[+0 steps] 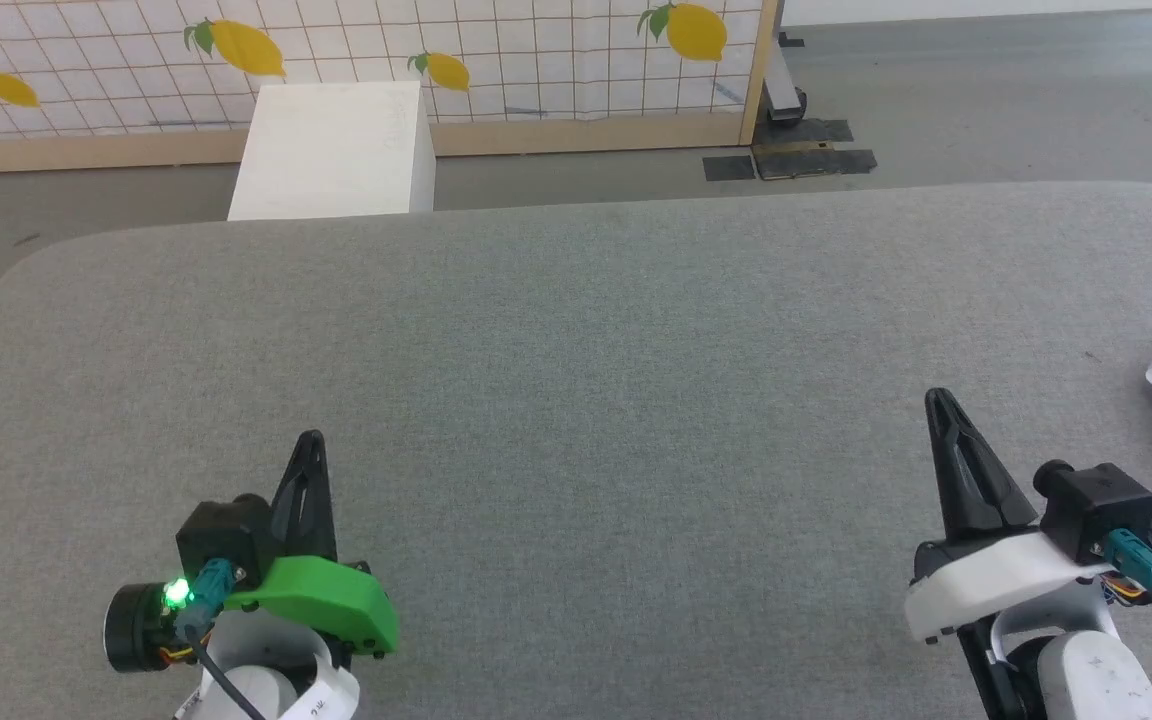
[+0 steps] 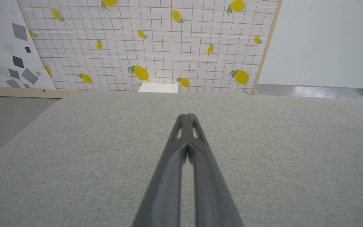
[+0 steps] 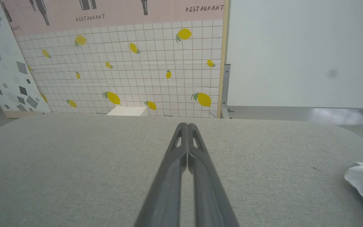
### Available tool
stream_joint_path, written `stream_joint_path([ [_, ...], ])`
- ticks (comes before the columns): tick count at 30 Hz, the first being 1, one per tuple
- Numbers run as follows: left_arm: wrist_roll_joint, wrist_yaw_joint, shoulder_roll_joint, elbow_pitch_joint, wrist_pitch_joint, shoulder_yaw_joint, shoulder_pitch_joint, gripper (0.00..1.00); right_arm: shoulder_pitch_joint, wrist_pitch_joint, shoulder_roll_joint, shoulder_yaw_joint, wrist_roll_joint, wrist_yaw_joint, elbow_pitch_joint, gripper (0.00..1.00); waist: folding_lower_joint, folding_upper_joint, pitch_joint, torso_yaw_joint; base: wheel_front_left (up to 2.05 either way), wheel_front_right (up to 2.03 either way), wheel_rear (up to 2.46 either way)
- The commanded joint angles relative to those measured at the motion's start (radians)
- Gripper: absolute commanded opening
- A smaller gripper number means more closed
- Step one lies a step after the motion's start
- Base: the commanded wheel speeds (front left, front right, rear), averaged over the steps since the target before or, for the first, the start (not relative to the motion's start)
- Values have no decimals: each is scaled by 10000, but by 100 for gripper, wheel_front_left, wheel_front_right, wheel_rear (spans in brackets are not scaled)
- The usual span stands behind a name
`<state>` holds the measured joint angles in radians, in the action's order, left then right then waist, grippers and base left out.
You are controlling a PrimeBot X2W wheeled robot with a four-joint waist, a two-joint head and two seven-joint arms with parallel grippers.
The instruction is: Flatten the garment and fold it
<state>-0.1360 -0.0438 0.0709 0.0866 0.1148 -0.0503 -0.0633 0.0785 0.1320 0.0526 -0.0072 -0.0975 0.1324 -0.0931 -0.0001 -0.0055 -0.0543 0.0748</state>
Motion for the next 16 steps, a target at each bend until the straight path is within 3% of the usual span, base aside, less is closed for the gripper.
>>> stream_joint_path([
  [1,195,82,-25,-80,-61,30,150,0,-190,-65,-11,13,114,-9,102,0,1,27,87,-190,0,0,0],
  [16,511,179,-74,-293,-356,158,281,0,-351,-405,-15,29,348,-11,327,0,1,35,211,-341,0,0,0],
])
